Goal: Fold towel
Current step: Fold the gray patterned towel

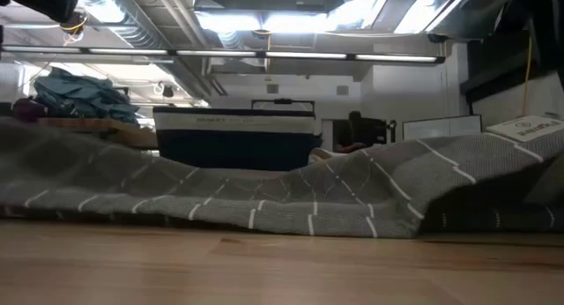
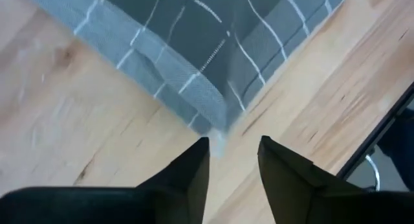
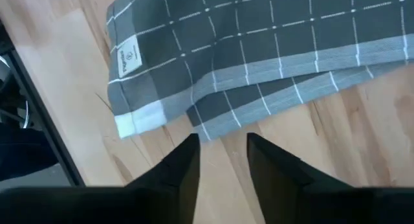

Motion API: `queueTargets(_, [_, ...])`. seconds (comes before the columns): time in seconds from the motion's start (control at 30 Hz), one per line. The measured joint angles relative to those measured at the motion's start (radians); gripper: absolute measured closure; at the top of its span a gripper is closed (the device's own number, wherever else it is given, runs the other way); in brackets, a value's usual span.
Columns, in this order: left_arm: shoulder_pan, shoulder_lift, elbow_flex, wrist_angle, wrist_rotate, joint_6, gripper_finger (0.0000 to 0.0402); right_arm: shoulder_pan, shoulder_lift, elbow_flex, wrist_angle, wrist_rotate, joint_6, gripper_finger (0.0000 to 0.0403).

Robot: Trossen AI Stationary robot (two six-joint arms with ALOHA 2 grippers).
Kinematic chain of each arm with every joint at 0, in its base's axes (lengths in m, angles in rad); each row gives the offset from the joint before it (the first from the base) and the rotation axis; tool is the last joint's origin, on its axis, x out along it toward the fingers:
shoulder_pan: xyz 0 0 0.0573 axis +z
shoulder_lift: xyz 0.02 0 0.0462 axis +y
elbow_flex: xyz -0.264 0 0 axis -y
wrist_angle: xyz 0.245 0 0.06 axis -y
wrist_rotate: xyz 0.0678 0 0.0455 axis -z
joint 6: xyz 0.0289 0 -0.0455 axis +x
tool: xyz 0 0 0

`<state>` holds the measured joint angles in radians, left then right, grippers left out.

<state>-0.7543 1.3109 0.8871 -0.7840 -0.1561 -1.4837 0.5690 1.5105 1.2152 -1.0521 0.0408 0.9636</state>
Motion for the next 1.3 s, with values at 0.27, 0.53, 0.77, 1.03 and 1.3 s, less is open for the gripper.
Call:
queueTargets(0.27, [-0.041,0.000,0.000,0.006,0.016,0.006,0.0282,0.000,0.000,0.000,-0.128,0.157,-0.024,0.0249])
queueTargets(0.53, [-0.042,0.000,0.000,0.017,-0.101,0.082,0.0298,0.012,0.000,-0.049,-0.024,0.121,-0.029,0.0249])
queueTargets(0.77, [-0.042,0.001,0.000,0.018,-0.143,0.156,0.0302,0.088,0.001,-0.160,0.210,0.106,-0.055,0.0249])
queueTargets(1.03, [-0.040,0.001,0.000,0.018,-0.168,0.157,0.0302,0.162,0.060,-0.170,0.255,0.145,-0.059,0.0249])
queueTargets(1.3, [0.009,0.001,0.000,0.018,-0.260,0.152,0.0302,0.186,0.188,-0.170,0.334,0.166,-0.066,0.0249])
